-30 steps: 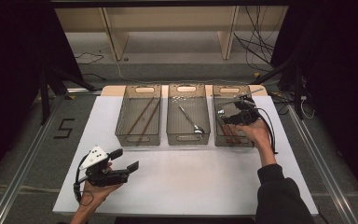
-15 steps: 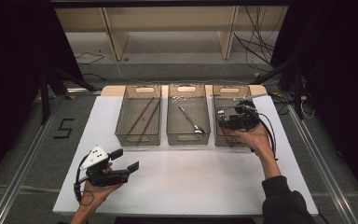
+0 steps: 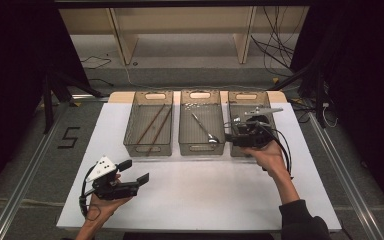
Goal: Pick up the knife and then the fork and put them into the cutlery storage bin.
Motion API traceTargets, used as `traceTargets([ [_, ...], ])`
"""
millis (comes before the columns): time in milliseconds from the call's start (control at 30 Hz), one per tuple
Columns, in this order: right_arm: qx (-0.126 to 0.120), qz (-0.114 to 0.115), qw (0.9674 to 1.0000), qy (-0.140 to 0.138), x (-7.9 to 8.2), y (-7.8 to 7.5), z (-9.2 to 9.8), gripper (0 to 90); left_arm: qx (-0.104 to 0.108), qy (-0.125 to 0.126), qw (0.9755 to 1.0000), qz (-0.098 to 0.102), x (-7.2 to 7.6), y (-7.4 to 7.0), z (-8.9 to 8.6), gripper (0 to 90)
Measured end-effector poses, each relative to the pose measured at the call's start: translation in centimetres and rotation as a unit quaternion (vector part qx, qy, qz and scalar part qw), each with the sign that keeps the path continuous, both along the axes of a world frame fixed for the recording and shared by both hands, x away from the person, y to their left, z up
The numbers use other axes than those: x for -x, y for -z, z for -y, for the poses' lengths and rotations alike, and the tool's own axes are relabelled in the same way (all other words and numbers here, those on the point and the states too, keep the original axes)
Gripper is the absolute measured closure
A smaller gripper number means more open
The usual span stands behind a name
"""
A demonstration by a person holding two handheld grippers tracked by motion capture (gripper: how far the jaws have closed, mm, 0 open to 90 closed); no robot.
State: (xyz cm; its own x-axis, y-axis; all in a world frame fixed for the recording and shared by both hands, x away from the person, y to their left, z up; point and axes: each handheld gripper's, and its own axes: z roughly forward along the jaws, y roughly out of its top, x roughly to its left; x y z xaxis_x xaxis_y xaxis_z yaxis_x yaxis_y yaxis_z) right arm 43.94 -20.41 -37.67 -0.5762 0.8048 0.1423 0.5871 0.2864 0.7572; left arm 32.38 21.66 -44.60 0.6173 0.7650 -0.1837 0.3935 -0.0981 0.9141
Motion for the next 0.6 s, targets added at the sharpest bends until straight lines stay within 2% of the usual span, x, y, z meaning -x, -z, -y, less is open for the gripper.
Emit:
traceTargets([
  [67,-0.002,0.000,1.0000,-0.002,0.2,0.0,-0.1,36.2,0.000,0.000,1.0000,-0.001,0.0,0.0,0.0,15.7],
  [267,-0.011,0.021,0.9997,-0.011,1.6,0.5,-0.3,35.4,0.000,0.000,1.0000,0.000,0.0,0.0,0.0,15.7],
  [600,-0.021,0.040,0.9986,-0.029,3.6,1.2,-0.3,31.4,-0.001,0.001,1.0000,-0.001,0.0,0.0,0.0,15.7],
])
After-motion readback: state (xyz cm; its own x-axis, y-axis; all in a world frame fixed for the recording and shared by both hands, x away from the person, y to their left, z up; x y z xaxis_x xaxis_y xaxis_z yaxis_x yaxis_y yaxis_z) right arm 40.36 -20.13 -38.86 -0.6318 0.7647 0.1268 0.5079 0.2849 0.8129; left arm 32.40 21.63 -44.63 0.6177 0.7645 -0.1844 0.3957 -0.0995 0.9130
